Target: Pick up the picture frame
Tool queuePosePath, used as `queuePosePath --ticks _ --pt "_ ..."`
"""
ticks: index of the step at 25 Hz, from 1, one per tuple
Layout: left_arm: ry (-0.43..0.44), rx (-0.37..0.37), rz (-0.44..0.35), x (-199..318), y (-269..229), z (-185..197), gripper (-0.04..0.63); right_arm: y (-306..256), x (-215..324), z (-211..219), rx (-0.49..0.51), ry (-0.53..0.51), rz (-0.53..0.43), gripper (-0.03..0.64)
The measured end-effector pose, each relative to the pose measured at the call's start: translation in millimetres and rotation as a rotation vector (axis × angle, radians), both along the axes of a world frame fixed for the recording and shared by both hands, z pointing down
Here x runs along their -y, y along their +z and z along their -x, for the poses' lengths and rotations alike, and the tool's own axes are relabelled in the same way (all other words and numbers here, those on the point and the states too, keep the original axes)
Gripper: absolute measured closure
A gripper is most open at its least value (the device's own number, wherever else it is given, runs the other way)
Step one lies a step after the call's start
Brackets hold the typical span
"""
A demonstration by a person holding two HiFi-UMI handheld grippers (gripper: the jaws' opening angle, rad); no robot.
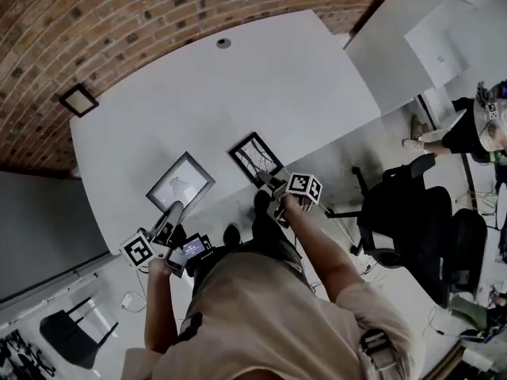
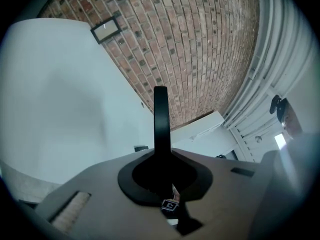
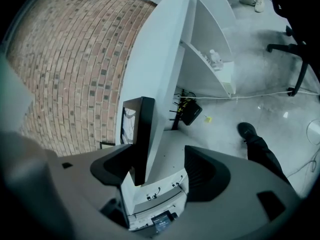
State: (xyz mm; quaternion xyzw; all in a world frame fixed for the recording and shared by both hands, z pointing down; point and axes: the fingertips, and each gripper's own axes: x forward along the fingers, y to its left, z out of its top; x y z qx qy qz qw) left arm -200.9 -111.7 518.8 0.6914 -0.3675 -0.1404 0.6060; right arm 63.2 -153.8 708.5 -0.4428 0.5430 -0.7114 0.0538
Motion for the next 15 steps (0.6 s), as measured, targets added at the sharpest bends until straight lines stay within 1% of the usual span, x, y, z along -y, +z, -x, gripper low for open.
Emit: queuePosePath --ticks 3,5,11,15 --pt "0.055 -0.012 -0.019 13.2 3.5 -7.3 0.578 0.1 3.4 -0.6 -0.009 0.03 -0.007 0.298" --pt "0.087 -0.006 -0.034 14.2 4.1 -16.4 0.578 -1.0 -0.7 -1.8 -0.018 0.027 -0.002 0.298" --pt "0.162 -0.018 -0.032 15.2 3.4 -47.5 0.578 -6.3 -16.0 -10.3 -0.05 0.012 0.022 0.299" --pt "0.211 -0.019 -0.052 18.9 2.3 -61.2 0.578 -4.4 -22.8 -11.4 -0.041 0.016 0.028 0.301"
